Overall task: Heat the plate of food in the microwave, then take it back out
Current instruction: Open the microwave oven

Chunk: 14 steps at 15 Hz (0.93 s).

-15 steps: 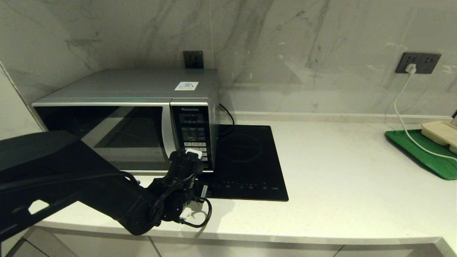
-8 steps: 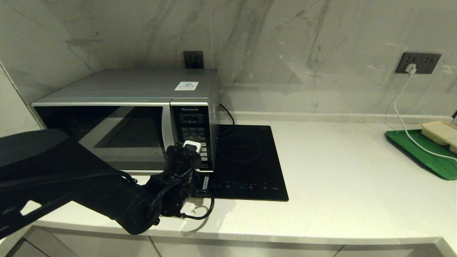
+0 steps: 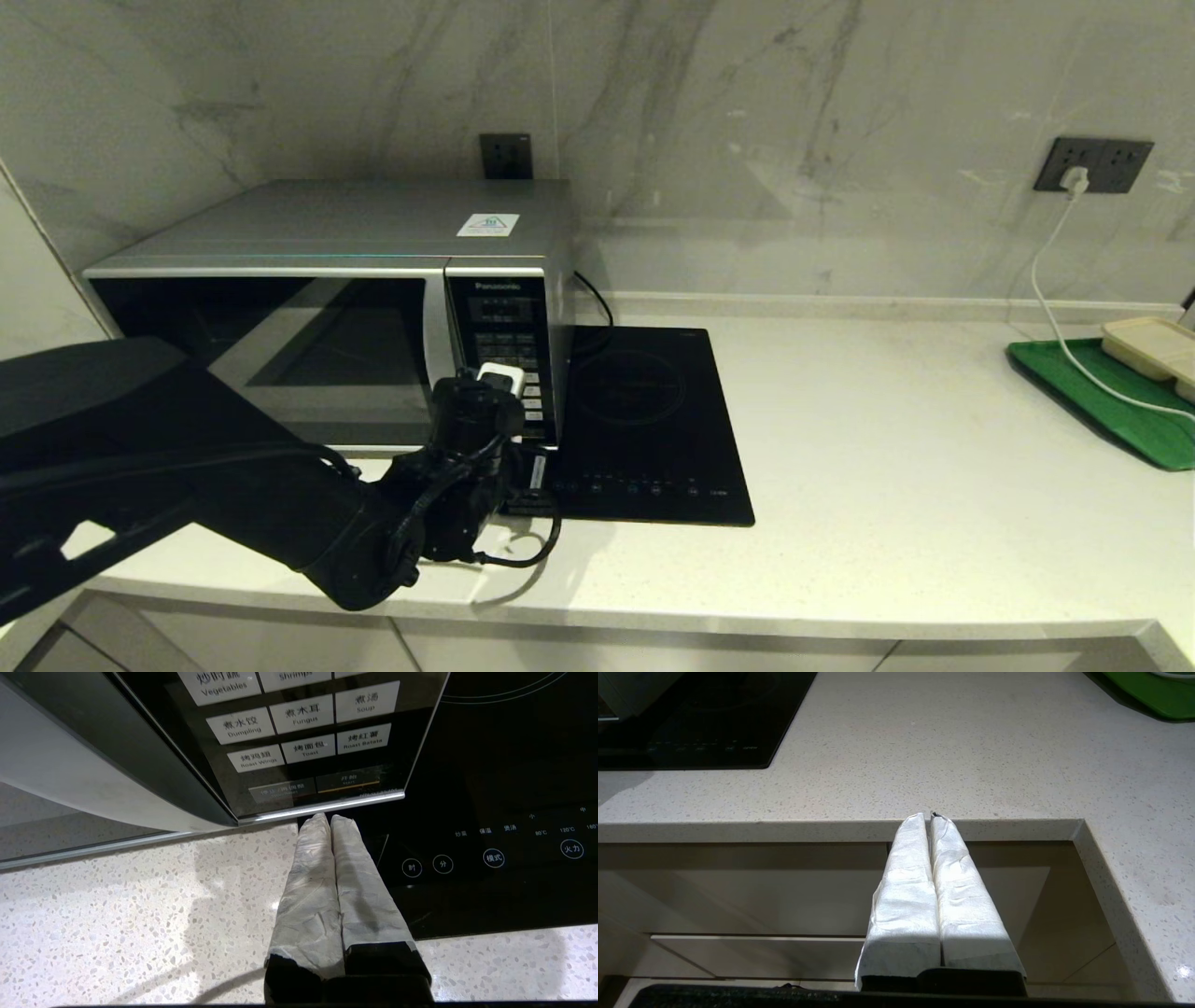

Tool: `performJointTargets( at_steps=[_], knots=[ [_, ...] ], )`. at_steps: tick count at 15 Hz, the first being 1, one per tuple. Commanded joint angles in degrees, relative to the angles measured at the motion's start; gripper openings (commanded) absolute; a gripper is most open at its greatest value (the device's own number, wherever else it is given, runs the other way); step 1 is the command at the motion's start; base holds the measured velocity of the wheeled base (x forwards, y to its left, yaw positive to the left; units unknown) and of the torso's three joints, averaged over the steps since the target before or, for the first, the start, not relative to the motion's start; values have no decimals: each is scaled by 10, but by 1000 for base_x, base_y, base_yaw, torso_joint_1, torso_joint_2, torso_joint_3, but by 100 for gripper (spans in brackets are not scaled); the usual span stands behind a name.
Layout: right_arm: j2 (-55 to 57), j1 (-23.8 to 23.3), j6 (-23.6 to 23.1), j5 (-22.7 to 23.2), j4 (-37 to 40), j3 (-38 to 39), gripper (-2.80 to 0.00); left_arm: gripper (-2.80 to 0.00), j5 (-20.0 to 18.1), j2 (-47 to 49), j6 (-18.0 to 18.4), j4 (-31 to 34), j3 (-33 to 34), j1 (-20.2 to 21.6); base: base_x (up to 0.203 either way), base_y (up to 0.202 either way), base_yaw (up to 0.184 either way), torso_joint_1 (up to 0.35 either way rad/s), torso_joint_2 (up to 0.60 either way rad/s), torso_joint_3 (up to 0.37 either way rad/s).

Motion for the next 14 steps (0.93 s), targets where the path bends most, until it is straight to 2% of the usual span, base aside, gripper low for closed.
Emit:
performJointTargets(
  at_steps=[1,5,8,14],
  knots=[
    [0,0,0,0,1,0,-280,-280,2,-1,-4,-2,2,0,0,0,0,0,0,0],
    [0,0,0,0,1,0,-280,-280,-1,1,-5,-3,2,0,0,0,0,0,0,0],
    [0,0,0,0,1,0,-280,-280,1,1,-22,-3,1,-1,0,0,0,0,0,0],
    [0,0,0,0,1,0,-280,-280,1,-2,-22,-3,0,-1,0,0,0,0,0,0]
  ],
)
